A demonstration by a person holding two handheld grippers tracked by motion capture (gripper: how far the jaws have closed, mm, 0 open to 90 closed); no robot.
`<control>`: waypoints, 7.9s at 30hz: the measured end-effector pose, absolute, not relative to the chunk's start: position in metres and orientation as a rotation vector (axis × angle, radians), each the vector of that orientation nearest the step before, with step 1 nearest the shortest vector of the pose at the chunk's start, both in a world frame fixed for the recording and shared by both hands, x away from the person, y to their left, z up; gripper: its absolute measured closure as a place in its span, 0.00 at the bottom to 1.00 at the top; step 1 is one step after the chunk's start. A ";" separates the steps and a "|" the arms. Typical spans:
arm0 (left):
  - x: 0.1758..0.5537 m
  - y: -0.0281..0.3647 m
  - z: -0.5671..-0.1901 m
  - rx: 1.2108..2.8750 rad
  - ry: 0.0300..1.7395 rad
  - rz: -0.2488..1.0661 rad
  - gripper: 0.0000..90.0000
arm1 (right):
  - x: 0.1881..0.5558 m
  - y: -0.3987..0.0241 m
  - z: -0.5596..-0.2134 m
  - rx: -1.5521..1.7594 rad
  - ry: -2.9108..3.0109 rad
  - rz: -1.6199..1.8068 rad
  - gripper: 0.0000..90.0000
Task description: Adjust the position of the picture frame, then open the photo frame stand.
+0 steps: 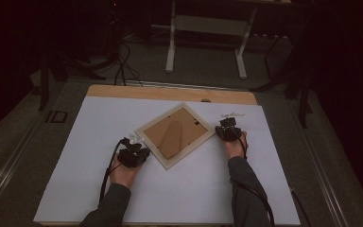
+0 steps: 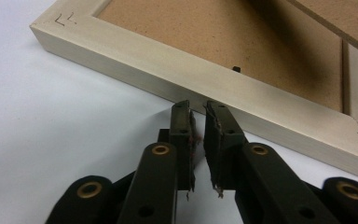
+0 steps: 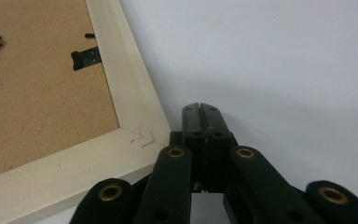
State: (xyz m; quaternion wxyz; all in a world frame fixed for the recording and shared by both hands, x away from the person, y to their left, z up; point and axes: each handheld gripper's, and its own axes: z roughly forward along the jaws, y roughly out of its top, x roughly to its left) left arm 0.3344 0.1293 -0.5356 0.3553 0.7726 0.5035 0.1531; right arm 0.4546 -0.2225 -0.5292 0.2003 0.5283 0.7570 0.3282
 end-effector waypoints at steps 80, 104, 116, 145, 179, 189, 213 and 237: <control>0.339 0.161 -0.539 1.950 1.308 0.322 1.00 | 0.371 -0.217 -0.529 1.407 2.273 0.983 1.00; 0.319 0.175 -0.542 1.928 1.292 0.344 1.00 | 0.344 -0.207 -0.533 1.414 2.259 1.039 1.00; 0.314 0.176 -0.541 1.940 1.297 0.365 1.00 | 0.340 -0.203 -0.532 1.388 2.271 1.025 1.00; 0.304 0.176 -0.538 1.986 1.280 0.408 1.00 | 0.345 -0.202 -0.534 1.355 2.258 1.043 0.92; 0.302 0.200 -0.512 1.819 1.319 0.430 0.73 | 0.336 -0.208 -0.513 1.291 2.223 1.073 0.66; 0.301 0.204 -0.496 1.768 1.273 0.401 0.61 | 0.334 -0.204 -0.510 1.268 2.250 1.112 0.64; 0.337 0.181 -0.473 1.836 1.165 0.299 0.55 | 0.335 -0.207 -0.508 1.279 2.259 1.167 0.61; 0.363 0.153 -0.481 1.916 1.151 0.249 0.59 | 0.336 -0.211 -0.509 1.286 2.261 1.179 0.58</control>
